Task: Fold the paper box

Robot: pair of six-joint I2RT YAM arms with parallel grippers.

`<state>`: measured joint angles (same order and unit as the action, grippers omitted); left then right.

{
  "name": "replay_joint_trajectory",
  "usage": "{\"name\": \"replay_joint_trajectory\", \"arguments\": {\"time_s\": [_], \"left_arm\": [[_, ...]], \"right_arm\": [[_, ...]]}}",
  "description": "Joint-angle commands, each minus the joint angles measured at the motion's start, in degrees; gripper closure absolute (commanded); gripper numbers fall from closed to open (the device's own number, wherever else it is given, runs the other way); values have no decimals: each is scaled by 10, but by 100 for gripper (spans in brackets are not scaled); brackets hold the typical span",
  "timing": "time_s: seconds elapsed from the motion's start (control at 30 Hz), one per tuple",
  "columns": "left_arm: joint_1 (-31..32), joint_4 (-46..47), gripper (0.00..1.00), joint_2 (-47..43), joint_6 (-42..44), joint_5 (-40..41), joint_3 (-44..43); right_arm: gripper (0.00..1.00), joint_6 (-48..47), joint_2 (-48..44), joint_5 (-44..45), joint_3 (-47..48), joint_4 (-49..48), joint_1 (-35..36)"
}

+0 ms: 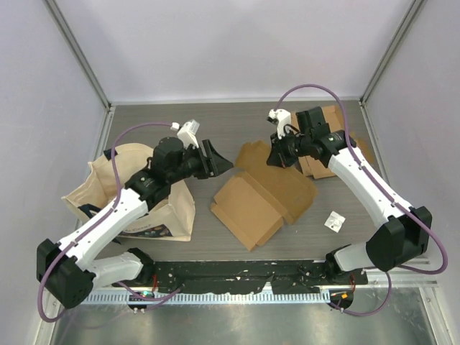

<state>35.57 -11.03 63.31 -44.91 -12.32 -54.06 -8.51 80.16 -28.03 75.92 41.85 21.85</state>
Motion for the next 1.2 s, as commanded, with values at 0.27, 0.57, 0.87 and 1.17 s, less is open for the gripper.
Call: {"name": "replay_joint_trajectory", "arguments": {"time_s": [0.27, 0.57, 0.87, 1.17], "left_arm": [[22, 10, 52, 174, 149, 1, -184], [34, -11, 64, 223, 237, 32, -198], [40, 3, 59, 250, 235, 57, -199], [58, 2, 77, 266, 261, 117, -200]], "right_arm": [[99, -119, 76, 19, 17, -27, 29], [99, -128, 98, -2, 20, -34, 29], [99, -133, 104, -17, 27, -39, 29], [99, -134, 111, -33, 32, -43, 29]]}}
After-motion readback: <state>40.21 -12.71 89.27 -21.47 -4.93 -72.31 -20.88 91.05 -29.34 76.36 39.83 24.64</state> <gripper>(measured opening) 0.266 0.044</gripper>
